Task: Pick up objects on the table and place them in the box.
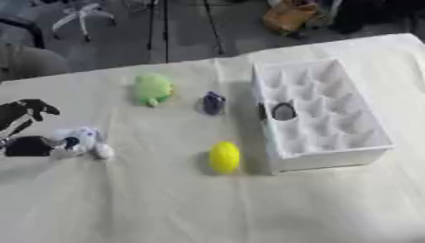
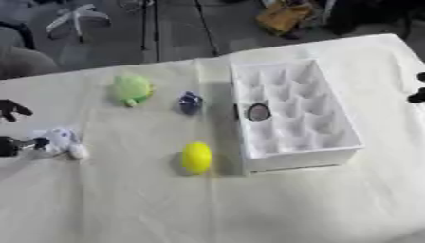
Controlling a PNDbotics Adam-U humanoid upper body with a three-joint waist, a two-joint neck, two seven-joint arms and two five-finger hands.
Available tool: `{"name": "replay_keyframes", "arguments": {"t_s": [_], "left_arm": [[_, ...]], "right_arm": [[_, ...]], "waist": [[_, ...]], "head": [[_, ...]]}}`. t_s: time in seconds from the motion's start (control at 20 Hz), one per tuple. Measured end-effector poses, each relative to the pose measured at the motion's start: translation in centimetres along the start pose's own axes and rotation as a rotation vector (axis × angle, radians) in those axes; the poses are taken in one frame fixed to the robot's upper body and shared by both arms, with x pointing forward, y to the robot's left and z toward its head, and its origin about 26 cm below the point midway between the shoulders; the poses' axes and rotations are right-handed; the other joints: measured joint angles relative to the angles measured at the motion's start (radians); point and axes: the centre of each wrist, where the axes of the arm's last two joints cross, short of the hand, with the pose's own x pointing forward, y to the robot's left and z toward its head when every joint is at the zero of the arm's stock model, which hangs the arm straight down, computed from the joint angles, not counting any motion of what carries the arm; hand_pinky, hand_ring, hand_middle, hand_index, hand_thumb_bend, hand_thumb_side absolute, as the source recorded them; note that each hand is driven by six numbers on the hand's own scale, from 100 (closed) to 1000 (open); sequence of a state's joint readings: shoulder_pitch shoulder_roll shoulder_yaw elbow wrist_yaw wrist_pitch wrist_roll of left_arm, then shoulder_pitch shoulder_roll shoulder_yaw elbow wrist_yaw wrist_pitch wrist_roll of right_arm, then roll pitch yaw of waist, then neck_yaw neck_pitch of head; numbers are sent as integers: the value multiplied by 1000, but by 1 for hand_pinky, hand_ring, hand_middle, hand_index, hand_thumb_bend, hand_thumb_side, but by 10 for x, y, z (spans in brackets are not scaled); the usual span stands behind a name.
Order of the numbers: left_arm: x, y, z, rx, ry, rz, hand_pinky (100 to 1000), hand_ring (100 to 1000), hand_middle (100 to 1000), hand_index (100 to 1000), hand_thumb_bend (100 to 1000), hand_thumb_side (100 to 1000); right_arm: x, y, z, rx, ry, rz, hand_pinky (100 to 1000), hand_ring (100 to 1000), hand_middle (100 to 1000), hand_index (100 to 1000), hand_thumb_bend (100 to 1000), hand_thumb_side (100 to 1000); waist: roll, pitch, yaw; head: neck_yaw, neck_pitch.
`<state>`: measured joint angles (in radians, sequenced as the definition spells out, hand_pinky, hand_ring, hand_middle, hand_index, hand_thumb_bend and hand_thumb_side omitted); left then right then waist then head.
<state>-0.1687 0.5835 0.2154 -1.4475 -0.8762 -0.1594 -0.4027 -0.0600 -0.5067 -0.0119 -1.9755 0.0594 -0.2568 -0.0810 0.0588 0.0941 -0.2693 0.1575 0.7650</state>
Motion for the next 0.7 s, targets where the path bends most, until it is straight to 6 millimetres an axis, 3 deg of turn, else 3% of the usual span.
{"name": "replay_keyframes", "arguments": {"t_s": [0.4, 0.7], "left_arm": [[3, -10, -21, -93, -37, -60, 834, 758, 790, 836, 752, 618], [-1, -18, -25, -163, -18, -106, 819, 751, 769, 817, 735, 593]], "right_arm": [[0, 0, 0, 3, -1, 0, 765, 611, 716, 907, 359, 743], [0, 0, 0, 4, -1, 0, 765, 611, 716, 907, 358, 743]], "waist": [[0, 0, -7], [0, 0, -9]], "head": [[5, 0], [6, 0]]}}
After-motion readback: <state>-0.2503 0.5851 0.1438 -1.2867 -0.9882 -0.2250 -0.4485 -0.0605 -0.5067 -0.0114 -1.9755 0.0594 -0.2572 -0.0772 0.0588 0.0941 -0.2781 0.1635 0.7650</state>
